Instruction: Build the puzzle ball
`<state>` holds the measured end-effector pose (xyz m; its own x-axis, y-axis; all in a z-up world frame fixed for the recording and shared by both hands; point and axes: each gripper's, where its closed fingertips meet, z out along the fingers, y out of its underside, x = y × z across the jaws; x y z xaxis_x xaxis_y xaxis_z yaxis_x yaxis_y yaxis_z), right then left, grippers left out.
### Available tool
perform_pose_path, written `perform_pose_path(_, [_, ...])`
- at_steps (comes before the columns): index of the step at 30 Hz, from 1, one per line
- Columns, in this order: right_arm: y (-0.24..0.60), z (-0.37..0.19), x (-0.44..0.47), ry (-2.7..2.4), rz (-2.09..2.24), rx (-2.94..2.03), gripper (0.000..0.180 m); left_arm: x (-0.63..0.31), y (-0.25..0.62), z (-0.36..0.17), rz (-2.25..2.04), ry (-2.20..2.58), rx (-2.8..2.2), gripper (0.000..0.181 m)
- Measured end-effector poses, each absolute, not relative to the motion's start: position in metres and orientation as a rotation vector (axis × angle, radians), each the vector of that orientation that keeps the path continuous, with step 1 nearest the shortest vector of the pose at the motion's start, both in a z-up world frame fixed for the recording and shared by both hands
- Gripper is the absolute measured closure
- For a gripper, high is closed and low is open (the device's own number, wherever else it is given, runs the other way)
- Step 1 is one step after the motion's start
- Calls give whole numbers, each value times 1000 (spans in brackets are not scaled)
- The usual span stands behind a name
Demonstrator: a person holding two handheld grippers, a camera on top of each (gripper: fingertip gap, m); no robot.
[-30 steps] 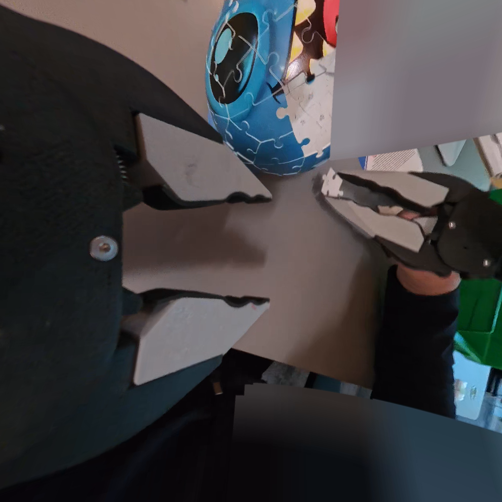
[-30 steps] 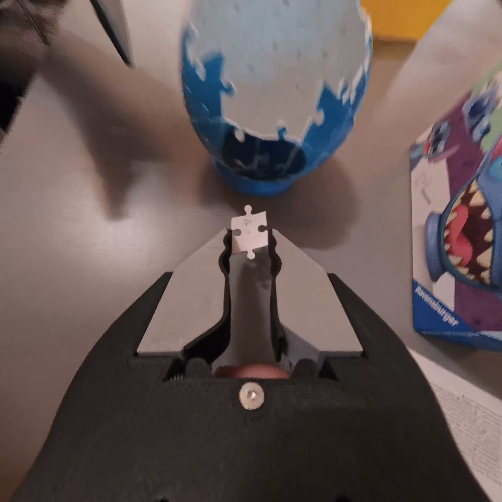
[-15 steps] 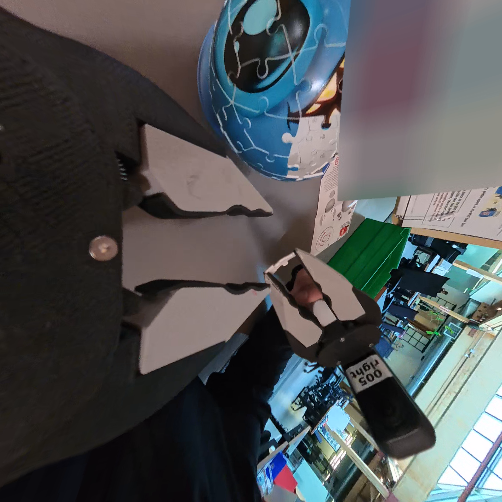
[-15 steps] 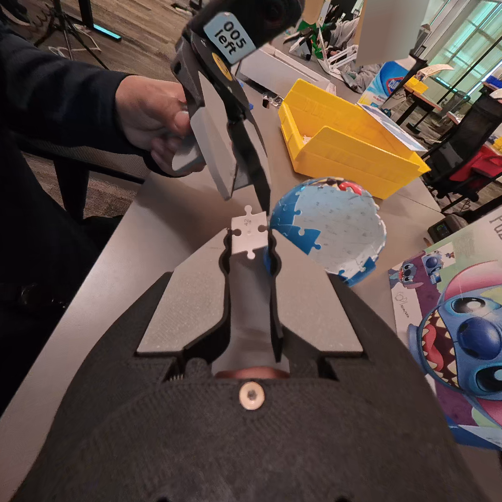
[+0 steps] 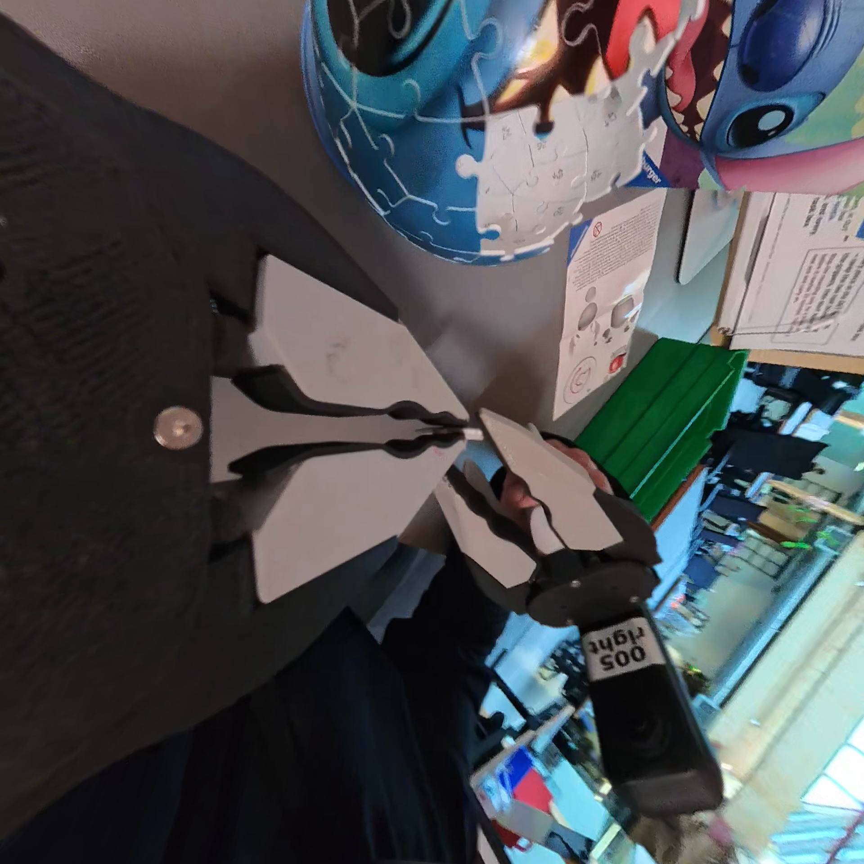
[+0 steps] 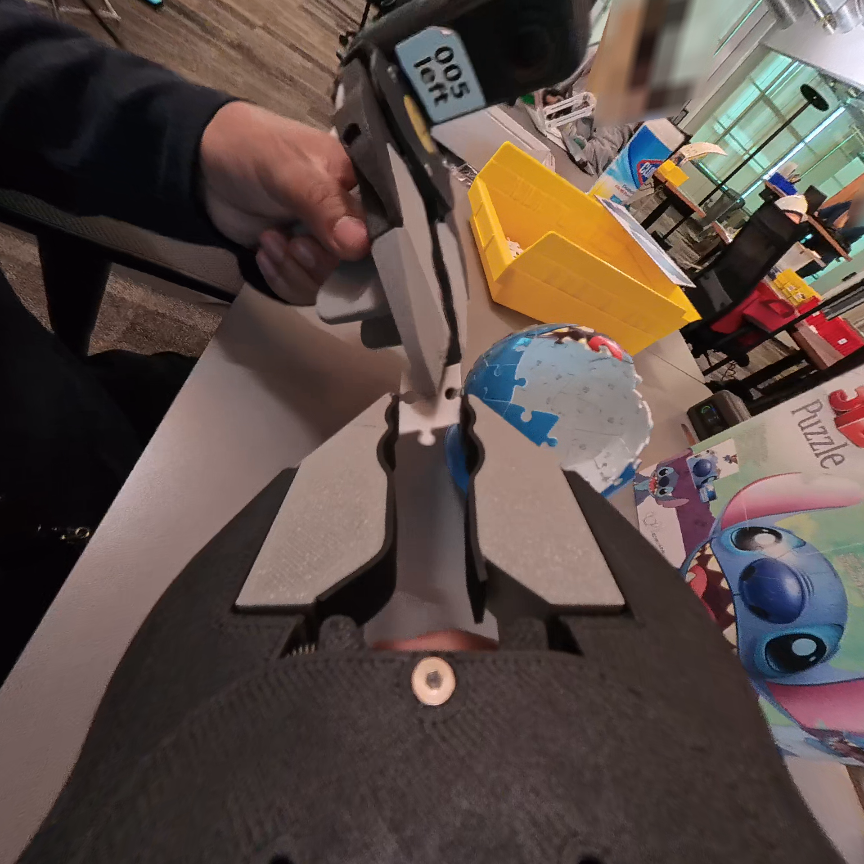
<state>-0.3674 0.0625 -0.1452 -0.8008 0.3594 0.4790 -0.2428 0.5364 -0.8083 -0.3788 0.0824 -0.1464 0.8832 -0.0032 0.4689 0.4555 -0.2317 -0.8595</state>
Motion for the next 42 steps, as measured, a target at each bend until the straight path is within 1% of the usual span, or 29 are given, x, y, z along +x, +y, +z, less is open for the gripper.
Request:
perform_pose_path(3, [69,-143,-365,-2164,1258,-56,158,-379,80,-154,-391,-280,-1895,181])
perform_pose_path(7, [78,-129,-366,-2179,1426,-139,164,-377,76,-159,-330,-166,-2034,181])
perform_pose_path(12, [72,-141,-371,-2274,1500,-229,165,-371,77,-170,-229,-34,-2176,181])
perform_pose_path(15, [66,-151,-371,-2326,1479,-239,169,-370,80,-174,-165,6,-2211,181])
perform_pose_path(17, [64,-154,-367,-2343,1478,-214,179,-373,81,-176,-118,16,-2231,181])
perform_pose_path(25, [63,-155,-368,-2357,1541,-251,180,-371,80,-175,-116,31,-2232,181])
perform_pose_path(26, [63,-153,-368,-2348,1551,-249,180,-372,80,-173,-125,22,-2219,180])
perform_pose_path(29, [64,-140,-367,-2290,1622,-258,180,-376,79,-172,-137,-31,-2190,160])
perform_pose_path(30, [65,-133,-367,-2268,1659,-269,180,-378,78,-172,-141,-52,-2179,156])
perform_pose_path(32, [69,-121,-370,-2212,1731,-299,180,-377,78,-170,-189,-84,-2131,154])
perform_pose_path(34, [69,-114,-372,-2164,1794,-327,180,-371,80,-161,-266,-92,-2054,157])
perform_pose_path(38, [71,-108,-378,-2082,1800,-348,180,-373,81,-147,-298,-123,-1949,179])
perform_pose_path(42, [73,-105,-379,-2048,1822,-364,180,-380,77,-141,-289,-147,-1922,181])
